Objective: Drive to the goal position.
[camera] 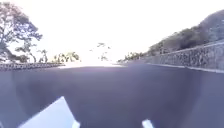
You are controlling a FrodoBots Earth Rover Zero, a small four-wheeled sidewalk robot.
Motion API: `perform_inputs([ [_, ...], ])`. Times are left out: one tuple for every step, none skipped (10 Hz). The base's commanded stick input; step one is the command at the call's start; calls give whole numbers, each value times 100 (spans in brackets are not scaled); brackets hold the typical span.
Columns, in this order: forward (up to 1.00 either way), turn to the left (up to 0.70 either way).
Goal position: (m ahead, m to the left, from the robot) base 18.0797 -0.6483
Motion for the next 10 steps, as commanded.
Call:
perform_inputs([
  [70, 0],
  [70, 0],
  [70, 0],
  [70, 0],
  [70, 0],
  [70, 0],
  [70, 0],
  [70, 0],
  [70, 0],
  [70, 0],
])
